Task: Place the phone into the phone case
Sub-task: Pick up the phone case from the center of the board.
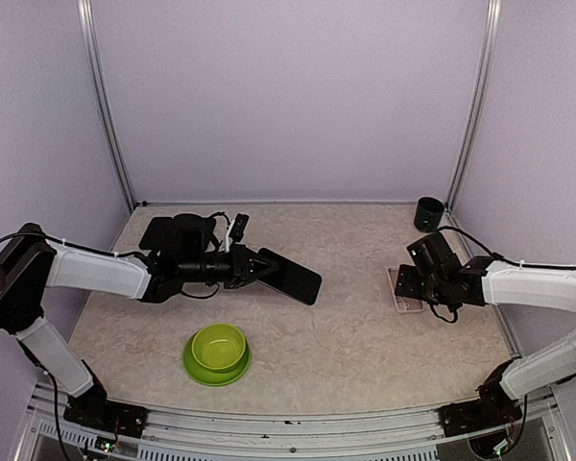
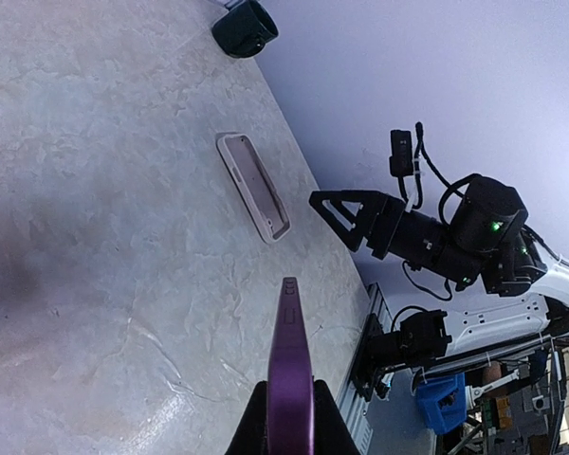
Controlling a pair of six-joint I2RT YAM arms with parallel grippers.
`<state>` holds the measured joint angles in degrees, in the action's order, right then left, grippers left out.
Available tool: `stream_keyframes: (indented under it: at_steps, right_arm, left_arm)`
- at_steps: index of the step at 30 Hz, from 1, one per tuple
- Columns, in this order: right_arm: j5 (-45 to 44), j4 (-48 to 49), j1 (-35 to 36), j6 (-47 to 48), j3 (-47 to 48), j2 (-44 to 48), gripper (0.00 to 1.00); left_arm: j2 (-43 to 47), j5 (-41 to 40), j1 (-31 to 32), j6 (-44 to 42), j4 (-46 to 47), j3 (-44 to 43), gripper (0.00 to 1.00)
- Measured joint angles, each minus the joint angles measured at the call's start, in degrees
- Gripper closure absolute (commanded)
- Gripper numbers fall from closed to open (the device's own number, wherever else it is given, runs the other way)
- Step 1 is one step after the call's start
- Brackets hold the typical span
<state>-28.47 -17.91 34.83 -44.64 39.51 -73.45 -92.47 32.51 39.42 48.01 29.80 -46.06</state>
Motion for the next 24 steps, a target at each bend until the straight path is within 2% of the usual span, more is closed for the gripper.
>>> stream_keyframes:
  at_steps: [11, 20, 24]
  right_arm:
    - [4.0, 0.5, -6.5, 4.8, 1.6, -8.3, 0.11]
    - [5.7, 2.4, -8.9, 9.0, 3.3, -15.0, 0.22]
    - [6.8, 3.5, -10.5, 10.3, 3.4, -16.1, 0.3]
  left_arm:
    - [0.0, 0.3, 0.5, 0.2, 0.2, 0.3, 1.0]
    - [0.0, 0.7, 0.6, 0.3, 0.4, 0.4, 1.0]
    - [0.0, 0.7, 0.6, 0.4, 0.6, 0.9, 1.0]
